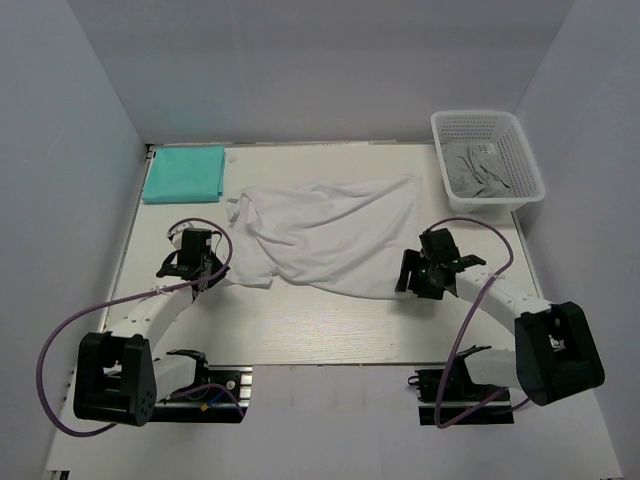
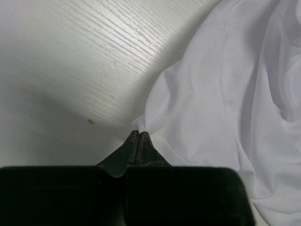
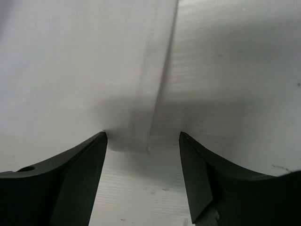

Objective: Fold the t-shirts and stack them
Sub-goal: Flatten out the tshirt

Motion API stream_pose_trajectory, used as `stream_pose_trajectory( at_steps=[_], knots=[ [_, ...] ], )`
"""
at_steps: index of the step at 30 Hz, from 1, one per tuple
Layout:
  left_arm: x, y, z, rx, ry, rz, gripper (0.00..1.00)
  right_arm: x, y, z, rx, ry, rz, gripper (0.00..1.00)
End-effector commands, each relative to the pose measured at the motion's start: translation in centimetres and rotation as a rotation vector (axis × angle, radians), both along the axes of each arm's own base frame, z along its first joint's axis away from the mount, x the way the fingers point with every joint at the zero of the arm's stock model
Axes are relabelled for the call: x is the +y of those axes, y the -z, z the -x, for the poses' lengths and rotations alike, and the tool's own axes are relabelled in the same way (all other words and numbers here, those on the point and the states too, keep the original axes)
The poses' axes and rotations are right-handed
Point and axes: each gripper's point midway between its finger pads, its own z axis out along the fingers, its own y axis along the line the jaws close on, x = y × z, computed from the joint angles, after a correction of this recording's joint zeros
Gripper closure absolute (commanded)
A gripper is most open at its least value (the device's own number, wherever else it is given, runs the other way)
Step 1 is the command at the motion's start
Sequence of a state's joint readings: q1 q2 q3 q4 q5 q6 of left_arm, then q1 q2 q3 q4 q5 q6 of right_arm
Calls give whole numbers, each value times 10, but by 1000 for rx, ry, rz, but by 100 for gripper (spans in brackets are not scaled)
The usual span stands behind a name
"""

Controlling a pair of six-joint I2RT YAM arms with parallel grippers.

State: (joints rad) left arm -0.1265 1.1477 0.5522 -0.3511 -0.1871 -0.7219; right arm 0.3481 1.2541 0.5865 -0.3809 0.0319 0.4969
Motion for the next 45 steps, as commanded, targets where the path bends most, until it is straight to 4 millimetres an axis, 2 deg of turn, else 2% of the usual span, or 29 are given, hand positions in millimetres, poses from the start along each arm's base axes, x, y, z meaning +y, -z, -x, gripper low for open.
stream_pose_trajectory(
  at_steps=[1, 3, 12, 17, 18, 22, 23, 25, 26, 28, 29, 30, 32, 33, 35, 36, 37, 38, 39, 40, 41, 42, 43, 44, 45],
  knots=[
    [-5, -2, 4, -5, 17, 25, 100, 21, -7, -19, -65, -58, -86, 32],
    [-5, -2, 4, -5, 17, 25, 100, 21, -5, -20, -61, -54, -86, 42],
    [-5, -2, 4, -5, 17, 25, 100, 25, -24, -28, -105, -51, -100, 42],
    [-5, -2, 4, -5, 17, 25, 100, 20, -28, -31, -125, -34, -76, 42],
    [-5, 1, 5, 5, 17, 23, 100, 13, -28, -34, -139, -16, -43, 42],
    [-5, 0, 3, -4, 17, 24, 100, 19, -31, -38, -153, -21, -72, 43],
    [-5, 0, 3, -4, 17, 24, 100, 20, -33, -41, -166, -19, -79, 56],
    [-6, -3, 0, -13, 17, 26, 100, 20, -33, -43, -170, -17, -77, 67],
    [-6, -3, 0, -13, 17, 26, 100, 26, -36, -44, -179, -39, -107, 77],
    [-6, -8, -2, -33, 17, 28, 100, 29, -38, -44, -189, -56, -120, 86],
    [-8, -10, -3, -41, 24, 37, 100, 31, -39, -45, -196, -60, -127, 96],
    [-8, -14, -6, -51, 24, 39, 100, 33, -43, -48, -208, -65, -137, 100],
    [-11, -35, -15, -113, 31, 53, 100, 34, -52, -53, -231, -66, -137, 100],
    [-11, -43, -17, -128, 32, 54, 100, 33, -65, -60, -263, -59, -133, 100],
    [-7, -74, -27, -201, 12, 41, 100, 33, -96, -69, -337, -69, -131, 100],
    [-6, -102, -33, -281, 2, 41, 100, 26, -116, -77, -395, -39, -109, 100],
    [-3, -117, -36, -330, -12, 34, 100, 23, -127, -79, -421, -30, -100, 100],
    [-1, -133, -39, -381, -20, 34, 100, 23, -159, -88, -493, -18, -113, 100],
    [-1, -154, -41, -434, -20, 42, 100, 16, -174, -90, -537, 16, -95, 100],
    [4, -176, -41, -501, -43, 34, 100, 9, -181, -89, -546, 38, -71, 100],
    [6, -189, -40, -536, -53, 32, 100, 6, -205, -94, -602, 56, -68, 100],
    [8, -213, -41, -591, -66, 32, 100, 1, -221, -91, -647, 71, -72, 100],
    [13, -228, -40, -628, -92, 22, 100, -5, -229, -91, -664, 97, -52, 100],
    [16, -245, -38, -671, -102, 23, 100, -7, -254, -93, -717, 112, -61, 100],
    [17, -266, -37, -715, -112, 26, 100, -10, -266, -91, -744, 123, -60, 100]
  ],
)
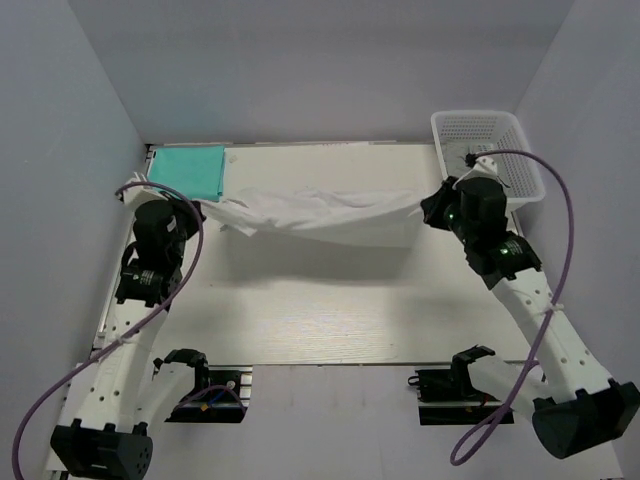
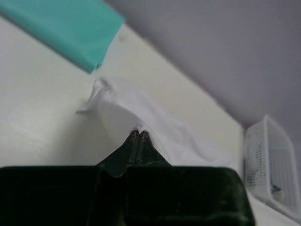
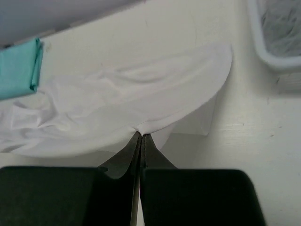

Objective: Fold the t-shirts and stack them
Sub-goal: Flatten out the tshirt

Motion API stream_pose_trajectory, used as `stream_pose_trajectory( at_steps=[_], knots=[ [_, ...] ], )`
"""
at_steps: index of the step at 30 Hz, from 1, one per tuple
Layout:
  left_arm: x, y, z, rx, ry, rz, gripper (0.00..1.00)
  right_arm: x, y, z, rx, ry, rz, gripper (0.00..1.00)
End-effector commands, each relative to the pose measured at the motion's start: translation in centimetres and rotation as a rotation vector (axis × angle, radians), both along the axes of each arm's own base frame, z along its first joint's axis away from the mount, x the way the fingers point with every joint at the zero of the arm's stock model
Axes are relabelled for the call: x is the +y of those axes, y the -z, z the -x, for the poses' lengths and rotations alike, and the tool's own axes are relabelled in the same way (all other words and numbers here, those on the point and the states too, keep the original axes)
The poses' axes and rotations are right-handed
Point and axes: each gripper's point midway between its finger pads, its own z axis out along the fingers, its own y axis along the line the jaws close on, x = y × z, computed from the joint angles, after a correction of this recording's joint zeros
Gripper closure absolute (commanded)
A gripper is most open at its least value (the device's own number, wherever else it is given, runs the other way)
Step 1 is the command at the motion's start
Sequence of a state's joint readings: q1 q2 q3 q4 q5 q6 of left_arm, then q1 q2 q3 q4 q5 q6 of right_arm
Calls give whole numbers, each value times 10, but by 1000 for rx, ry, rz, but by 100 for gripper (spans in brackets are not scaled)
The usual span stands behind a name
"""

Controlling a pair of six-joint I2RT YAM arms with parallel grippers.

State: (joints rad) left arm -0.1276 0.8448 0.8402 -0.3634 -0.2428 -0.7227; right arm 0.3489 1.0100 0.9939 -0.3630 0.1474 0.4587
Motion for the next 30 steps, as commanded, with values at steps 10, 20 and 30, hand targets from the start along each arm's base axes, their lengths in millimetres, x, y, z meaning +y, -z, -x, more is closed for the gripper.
stream_pose_trajectory(
  at_steps=[10, 20, 30],
  knots=[
    [27, -194, 35, -433, -108, -37, 100, -50, -158, 26, -338, 169, 15, 100],
    [20, -166, 23, -358, -70, -54, 100, -30, -135, 14, -268, 75, 34, 100],
    [0, 67, -32, 164, -18, -38, 100, 17, 64, -46, 207, -63, 136, 100]
  ],
)
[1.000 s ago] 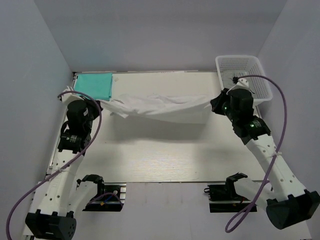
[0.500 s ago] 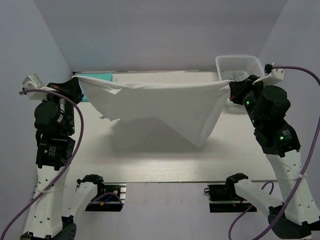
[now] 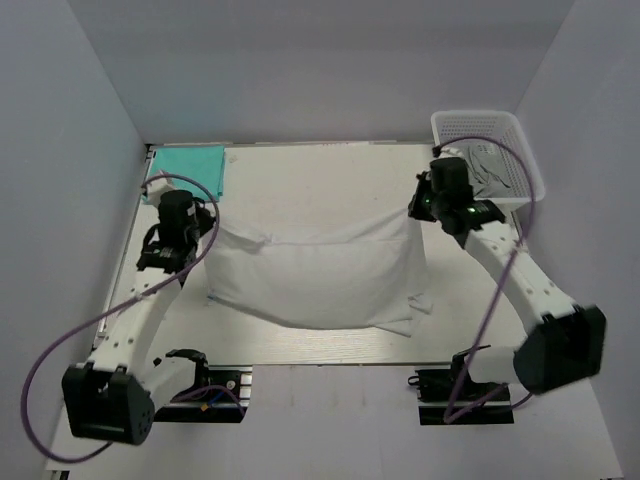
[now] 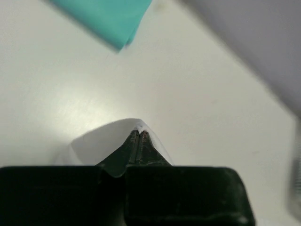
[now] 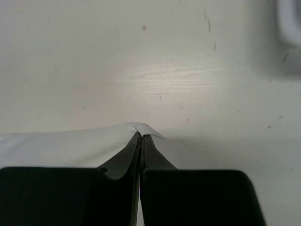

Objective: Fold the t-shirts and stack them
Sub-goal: Flatten out the tshirt

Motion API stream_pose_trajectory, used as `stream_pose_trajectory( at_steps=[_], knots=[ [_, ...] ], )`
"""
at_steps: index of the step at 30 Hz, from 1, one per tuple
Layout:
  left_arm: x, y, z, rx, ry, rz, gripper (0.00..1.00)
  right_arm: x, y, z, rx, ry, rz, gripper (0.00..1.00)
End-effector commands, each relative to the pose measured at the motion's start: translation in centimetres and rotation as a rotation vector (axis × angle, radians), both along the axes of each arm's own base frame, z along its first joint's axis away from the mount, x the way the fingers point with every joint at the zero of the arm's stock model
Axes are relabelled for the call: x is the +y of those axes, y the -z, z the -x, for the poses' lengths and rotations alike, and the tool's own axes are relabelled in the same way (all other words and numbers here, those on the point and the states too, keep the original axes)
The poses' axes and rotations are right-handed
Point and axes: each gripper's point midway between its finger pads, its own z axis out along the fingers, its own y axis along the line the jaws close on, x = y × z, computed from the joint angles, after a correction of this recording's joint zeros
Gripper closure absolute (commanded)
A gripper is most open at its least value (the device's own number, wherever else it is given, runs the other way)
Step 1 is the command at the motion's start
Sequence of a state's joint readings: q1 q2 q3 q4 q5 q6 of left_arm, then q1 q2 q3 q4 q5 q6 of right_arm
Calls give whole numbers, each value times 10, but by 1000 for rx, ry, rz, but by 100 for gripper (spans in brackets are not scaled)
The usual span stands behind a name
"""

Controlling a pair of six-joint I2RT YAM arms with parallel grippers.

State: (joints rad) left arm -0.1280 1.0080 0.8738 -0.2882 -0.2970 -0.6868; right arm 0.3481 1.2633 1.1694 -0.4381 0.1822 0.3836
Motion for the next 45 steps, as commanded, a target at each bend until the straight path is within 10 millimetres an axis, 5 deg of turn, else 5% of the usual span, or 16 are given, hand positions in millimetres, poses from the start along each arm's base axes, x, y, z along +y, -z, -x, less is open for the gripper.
stream_pose_trajectory(
  at_steps=[1, 3, 4, 6, 7, 10, 12, 18, 20, 27, 33, 45],
  knots=[
    [-6, 73, 4, 163, 11, 27, 100, 20, 64, -9, 147, -77, -1, 100],
    [-6, 102, 6, 240, 2, 30, 100, 28, 83, -12, 194, -127, 0, 100],
    [-6, 123, 8, 300, 0, 22, 100, 32, 113, -15, 268, -139, 20, 100],
    [-5, 137, 7, 333, -8, 13, 100, 36, 122, -21, 295, -155, 25, 100],
    [-5, 144, 7, 355, -9, 10, 100, 36, 150, -19, 375, -154, 45, 100],
    [-4, 165, 9, 420, -6, -6, 100, 38, 163, -27, 417, -150, 57, 97],
    [-6, 170, 6, 434, 8, -13, 100, 41, 157, -32, 402, -157, 51, 81],
    [-6, 174, 6, 446, 13, -21, 100, 35, 134, -20, 350, -154, 41, 47],
    [-6, 178, 10, 459, 25, -25, 100, 31, 145, -7, 383, -152, 41, 44],
    [-6, 174, 14, 450, 26, -24, 100, 28, 173, 20, 472, -175, 44, 43],
    [-4, 172, 17, 448, 17, -30, 100, 28, 193, 24, 529, -174, 47, 41],
    [-2, 167, 17, 429, 9, -33, 100, 19, 204, 44, 570, -156, 61, 40]
  ],
)
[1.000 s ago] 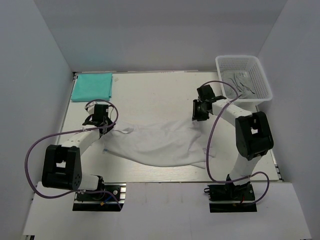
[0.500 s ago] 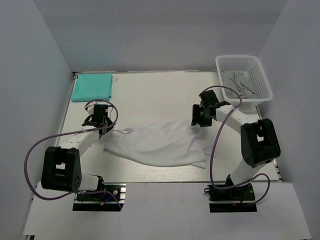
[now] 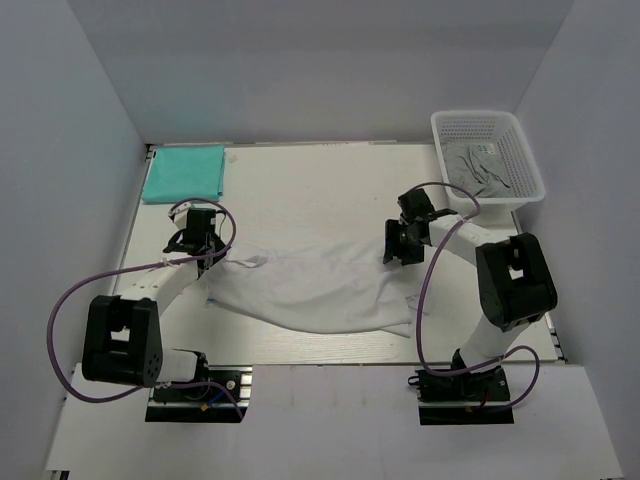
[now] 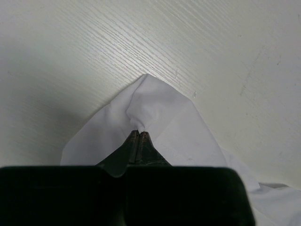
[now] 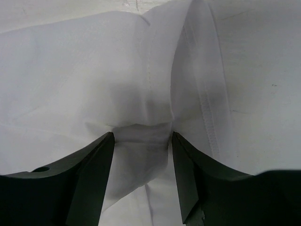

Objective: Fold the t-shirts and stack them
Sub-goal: Flatten out the tshirt

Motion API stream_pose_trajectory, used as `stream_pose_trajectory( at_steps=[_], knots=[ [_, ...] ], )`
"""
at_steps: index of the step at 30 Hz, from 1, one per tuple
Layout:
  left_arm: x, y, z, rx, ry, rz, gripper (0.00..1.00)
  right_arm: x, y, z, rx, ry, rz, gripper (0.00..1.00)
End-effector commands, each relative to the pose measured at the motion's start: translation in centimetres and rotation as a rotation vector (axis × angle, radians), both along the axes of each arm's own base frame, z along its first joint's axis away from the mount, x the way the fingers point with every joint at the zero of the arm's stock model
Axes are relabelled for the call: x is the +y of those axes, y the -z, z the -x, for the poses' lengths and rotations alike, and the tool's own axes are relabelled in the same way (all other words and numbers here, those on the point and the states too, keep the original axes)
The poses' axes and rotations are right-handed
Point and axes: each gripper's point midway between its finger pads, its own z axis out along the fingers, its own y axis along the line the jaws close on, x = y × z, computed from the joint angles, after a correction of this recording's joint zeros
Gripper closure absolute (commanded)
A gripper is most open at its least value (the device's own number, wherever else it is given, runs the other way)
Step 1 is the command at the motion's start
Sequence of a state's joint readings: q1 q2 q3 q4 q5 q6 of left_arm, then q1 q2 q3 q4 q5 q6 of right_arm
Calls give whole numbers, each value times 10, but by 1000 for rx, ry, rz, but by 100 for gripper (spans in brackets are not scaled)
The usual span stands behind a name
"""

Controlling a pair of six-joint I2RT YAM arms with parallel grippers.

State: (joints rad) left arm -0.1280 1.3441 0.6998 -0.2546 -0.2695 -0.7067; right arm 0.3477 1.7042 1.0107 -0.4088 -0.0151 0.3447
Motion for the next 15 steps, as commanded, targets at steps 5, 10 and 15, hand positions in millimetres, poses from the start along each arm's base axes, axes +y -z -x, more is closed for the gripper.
stream_pose_trajectory(
  at_steps=[5, 10, 15],
  knots=[
    [1, -13, -1, -42, -1, -4, 100, 11, -15, 3, -32, -23, -79, 63],
    [1, -17, 0, -51, -1, -3, 100, 11, -33, 2, -59, -11, -86, 80],
    [1, -24, 0, -71, -1, -1, 100, 4, -41, 6, -62, 7, -64, 76]
  ],
)
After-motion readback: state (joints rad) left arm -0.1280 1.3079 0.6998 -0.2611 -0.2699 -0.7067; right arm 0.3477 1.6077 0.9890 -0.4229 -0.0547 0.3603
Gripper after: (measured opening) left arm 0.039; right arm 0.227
